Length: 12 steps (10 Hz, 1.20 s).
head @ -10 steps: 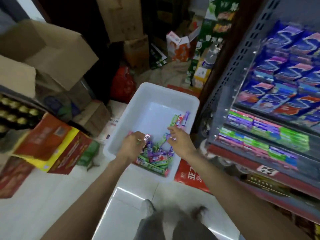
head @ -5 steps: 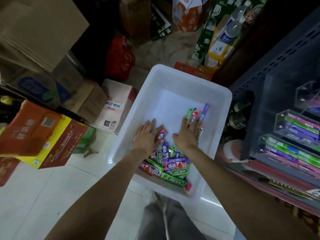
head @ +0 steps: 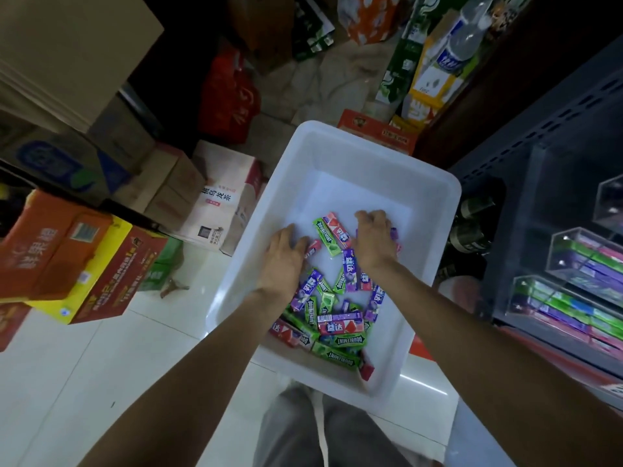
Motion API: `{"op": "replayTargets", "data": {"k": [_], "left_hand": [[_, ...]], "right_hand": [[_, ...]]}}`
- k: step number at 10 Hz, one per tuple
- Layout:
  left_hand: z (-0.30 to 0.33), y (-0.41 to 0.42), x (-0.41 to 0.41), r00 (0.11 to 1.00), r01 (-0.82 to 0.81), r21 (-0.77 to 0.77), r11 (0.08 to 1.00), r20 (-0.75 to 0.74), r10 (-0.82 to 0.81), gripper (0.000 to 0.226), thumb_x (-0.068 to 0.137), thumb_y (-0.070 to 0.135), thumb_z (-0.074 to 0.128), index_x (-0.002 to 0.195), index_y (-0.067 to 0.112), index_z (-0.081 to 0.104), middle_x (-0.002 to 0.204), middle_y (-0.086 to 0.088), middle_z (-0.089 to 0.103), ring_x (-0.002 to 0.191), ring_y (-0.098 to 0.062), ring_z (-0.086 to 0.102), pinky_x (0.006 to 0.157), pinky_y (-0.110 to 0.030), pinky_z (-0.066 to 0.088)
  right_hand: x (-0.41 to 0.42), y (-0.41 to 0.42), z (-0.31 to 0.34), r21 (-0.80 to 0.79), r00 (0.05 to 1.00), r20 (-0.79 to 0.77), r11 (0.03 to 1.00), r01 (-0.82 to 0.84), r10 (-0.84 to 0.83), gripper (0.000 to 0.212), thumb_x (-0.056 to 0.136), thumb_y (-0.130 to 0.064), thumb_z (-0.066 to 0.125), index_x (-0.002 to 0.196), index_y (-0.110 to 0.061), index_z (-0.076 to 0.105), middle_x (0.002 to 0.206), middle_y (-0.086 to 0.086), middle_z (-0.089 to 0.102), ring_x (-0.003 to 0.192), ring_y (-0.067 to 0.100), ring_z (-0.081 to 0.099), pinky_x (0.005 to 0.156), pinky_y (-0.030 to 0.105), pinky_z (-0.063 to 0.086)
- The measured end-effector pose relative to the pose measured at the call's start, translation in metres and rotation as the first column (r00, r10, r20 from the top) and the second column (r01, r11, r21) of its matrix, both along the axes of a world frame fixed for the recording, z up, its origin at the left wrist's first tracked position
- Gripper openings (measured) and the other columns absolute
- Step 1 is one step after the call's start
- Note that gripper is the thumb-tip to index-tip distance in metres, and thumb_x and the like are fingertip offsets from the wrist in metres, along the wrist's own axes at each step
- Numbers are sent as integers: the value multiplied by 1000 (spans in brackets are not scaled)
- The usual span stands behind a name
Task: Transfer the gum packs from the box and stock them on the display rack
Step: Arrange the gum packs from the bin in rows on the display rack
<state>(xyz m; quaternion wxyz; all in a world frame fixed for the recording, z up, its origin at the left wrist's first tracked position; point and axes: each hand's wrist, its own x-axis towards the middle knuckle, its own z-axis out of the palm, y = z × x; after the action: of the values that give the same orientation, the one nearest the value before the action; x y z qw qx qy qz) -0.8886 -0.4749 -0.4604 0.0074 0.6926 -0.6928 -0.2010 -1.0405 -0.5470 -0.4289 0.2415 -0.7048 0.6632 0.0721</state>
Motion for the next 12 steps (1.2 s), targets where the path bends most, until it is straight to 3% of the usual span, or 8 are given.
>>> {"op": "replayTargets", "data": {"k": [1, 2, 3, 4, 5, 7, 10, 12], "left_hand": [[-13, -3, 4, 995, 97, 53, 994, 2, -97, 46, 97, 24, 48, 141, 15, 39, 147, -10, 34, 132, -19, 33, 107, -17, 26], [-19, -11, -4, 916, -184, -35, 982, -369, 159, 48, 94, 36, 50, 137, 17, 42, 129, -4, 55, 106, -3, 54, 86, -11, 42], [-11, -20, -11, 929, -163, -75, 984, -348, 128, 33, 98, 7, 40, 130, -3, 43, 121, -8, 52, 80, 16, 50, 69, 3, 36], [-5, -21, -10, 958, -167, -74, 983, -249, 144, 38, 100, 11, 38, 137, 3, 36, 138, -13, 42, 101, -2, 47, 73, 4, 36], [-9, -15, -4, 968, -180, 18, 984, -173, 180, 47, 94, 15, 52, 138, 11, 35, 143, -10, 33, 129, -22, 38, 104, -19, 32], [-9, -13, -2, 973, -192, -24, 981, -136, 187, 53, 90, 8, 58, 138, 15, 39, 128, -10, 45, 116, -26, 42, 99, -28, 33], [-2, -32, -14, 979, -165, -96, 982, -134, 152, 27, 89, 8, 58, 114, 14, 64, 126, -5, 49, 117, -26, 43, 96, -34, 36], [12, -41, -22, 943, -260, -131, 957, -249, 222, 13, 87, 3, 55, 96, -1, 64, 92, -20, 63, 97, -36, 50, 80, -43, 40]], "right_hand": [[-9, -1, 1, 1, 999, -47, 1000, -10, 10, 43, 89, 7, 45, 131, -2, 40, 132, 20, 35, 122, 33, 35, 98, 39, 37], [-20, -3, 2, -24, 981, -173, 996, -87, 82, 39, 86, 4, 52, 124, -4, 45, 128, 16, 44, 119, 31, 41, 95, 36, 38], [-18, -7, 3, -88, 994, -94, 994, -57, 49, 30, 94, -11, 50, 123, -10, 49, 123, 13, 49, 115, 30, 47, 91, 38, 40], [-3, -5, 3, -46, 995, 102, 999, -20, 25, 36, 95, -23, 51, 128, -12, 45, 123, 15, 44, 118, 31, 43, 92, 40, 43], [8, -1, -1, 50, 995, 21, 994, -95, 94, 57, 87, -33, 63, 132, -10, 37, 128, 15, 41, 123, 31, 36, 92, 41, 42], [6, -5, 0, 46, 997, -70, 999, -29, 33, 51, 87, -24, 64, 124, 0, 38, 128, 20, 40, 123, 32, 36, 89, 37, 44], [-2, -12, 2, 77, 999, -47, 997, 8, -4, 56, 82, -27, 69, 120, 2, 41, 126, 23, 40, 116, 34, 41, 92, 35, 40], [-5, -19, 3, 93, 997, 74, 996, -5, -1, 41, 82, -19, 66, 110, 2, 45, 114, 23, 58, 109, 37, 52, 81, 37, 44]]}}
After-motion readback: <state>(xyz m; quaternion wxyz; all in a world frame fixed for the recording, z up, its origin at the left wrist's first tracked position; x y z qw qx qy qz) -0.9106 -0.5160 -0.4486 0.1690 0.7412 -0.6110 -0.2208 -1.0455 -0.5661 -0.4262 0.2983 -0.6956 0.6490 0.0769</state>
